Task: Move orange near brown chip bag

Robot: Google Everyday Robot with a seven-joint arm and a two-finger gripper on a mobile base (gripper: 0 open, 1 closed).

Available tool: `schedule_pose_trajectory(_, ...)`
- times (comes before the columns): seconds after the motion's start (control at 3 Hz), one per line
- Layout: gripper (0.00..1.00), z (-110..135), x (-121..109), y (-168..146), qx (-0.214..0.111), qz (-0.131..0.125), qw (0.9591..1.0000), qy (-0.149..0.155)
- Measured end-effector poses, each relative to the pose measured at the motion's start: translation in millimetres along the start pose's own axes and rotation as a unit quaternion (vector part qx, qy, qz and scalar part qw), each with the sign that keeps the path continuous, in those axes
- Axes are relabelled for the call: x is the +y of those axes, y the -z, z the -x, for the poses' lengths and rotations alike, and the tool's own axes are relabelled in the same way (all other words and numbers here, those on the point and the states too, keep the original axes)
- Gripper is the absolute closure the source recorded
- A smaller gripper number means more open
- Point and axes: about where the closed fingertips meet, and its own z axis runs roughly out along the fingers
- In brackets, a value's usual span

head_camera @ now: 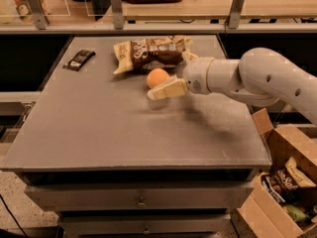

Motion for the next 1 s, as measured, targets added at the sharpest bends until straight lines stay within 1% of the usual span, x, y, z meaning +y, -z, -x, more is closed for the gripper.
schedule_pose_trajectory(0.33, 0.00, 1.1, -1.1, 12.6, 0.004, -0.006, 1.0000, 0.003)
schedule_pose_trajectory(1.0, 0.00, 0.6, -6.3, 37.2, 0.011, -0.030, 0.9995, 0.002)
